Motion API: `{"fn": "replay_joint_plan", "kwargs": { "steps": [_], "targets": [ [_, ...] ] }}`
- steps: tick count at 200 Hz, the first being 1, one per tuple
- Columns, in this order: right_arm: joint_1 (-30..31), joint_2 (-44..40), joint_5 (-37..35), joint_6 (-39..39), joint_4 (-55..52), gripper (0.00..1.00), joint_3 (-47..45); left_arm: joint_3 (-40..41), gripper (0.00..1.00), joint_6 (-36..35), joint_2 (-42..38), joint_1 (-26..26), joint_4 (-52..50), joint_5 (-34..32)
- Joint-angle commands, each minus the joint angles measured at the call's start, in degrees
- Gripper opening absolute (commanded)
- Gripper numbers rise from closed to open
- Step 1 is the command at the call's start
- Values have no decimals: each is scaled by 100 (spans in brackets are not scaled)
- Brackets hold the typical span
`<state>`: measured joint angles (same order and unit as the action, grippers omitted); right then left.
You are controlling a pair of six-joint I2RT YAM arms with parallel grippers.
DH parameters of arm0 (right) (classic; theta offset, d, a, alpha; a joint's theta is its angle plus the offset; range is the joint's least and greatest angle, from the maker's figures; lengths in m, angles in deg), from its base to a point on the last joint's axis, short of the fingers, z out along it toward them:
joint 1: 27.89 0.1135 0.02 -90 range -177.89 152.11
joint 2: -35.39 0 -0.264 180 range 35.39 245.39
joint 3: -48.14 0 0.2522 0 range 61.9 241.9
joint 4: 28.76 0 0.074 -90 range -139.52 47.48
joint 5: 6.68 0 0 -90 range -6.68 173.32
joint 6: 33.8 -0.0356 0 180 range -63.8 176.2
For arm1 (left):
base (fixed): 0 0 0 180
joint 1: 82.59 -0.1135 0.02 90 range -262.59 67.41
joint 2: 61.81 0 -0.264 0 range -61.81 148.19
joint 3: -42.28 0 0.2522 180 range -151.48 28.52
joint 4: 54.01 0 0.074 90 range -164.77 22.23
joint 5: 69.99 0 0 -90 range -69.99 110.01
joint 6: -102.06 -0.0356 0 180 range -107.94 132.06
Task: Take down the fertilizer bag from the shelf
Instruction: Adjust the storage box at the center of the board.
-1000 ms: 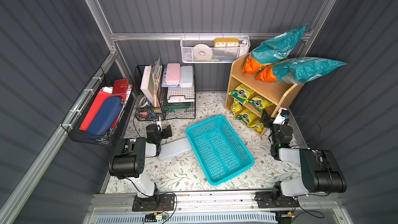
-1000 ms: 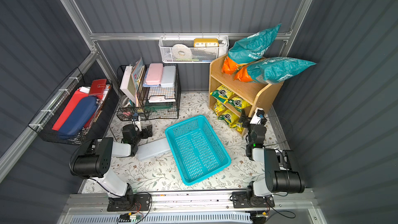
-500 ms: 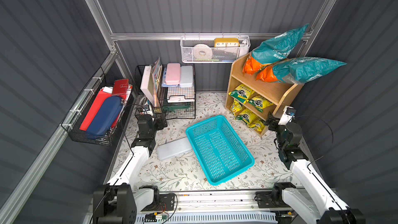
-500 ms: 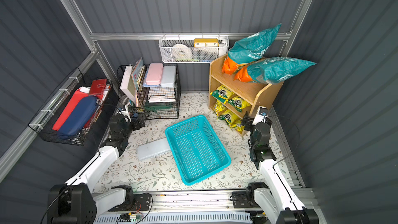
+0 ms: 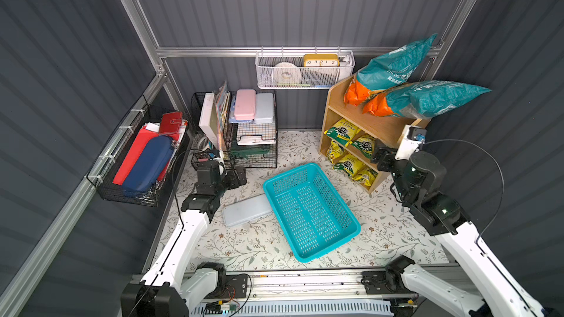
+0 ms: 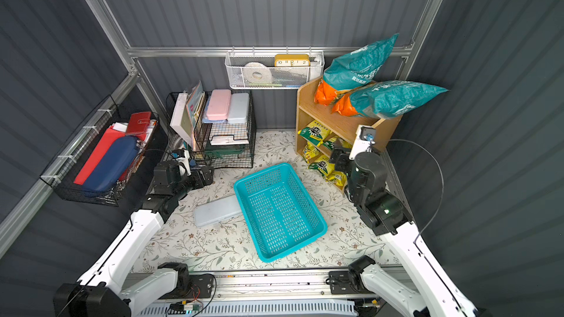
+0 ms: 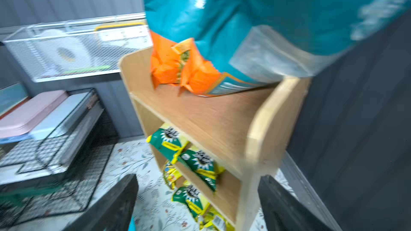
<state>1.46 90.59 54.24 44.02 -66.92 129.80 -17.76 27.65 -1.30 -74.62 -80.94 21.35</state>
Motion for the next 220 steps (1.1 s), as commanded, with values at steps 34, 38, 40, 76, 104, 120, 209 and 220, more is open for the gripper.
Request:
{"fn": "replay_joint_plan", "kwargs": {
  "steps": [34,38,40,76,104,120,209,220],
  "targets": [
    [1655,2153,1238,-1412,-1687,85,729,-437,98,-391,386,917,-668,983],
    [1683,2212,1283,-1479,-1661,86,719,-490,97,-496,493,970,-677,1052],
    [1692,2231,1304,-1513,-1646,87,712,-525,96,-542,542,994,-689,1078],
    [1608,2078,1208,-2317,-1151,99,319,-1418,78,-1444,1868,1185,-1169,1560],
    [1368,1582,1336,-2275,-1002,99,-54,-2092,71,-2027,2640,1224,-1394,1443],
    [1161,1264,1369,-2364,-1053,99,-266,-2441,70,-2318,3046,1241,-1582,1434],
    [562,816,1763,-2370,-1040,98,-748,-3114,62,-2954,4330,1931,-2244,636],
    [539,834,1778,-2336,-1034,99,-718,-3146,59,-2949,4475,1961,-2221,411]
  ]
}}
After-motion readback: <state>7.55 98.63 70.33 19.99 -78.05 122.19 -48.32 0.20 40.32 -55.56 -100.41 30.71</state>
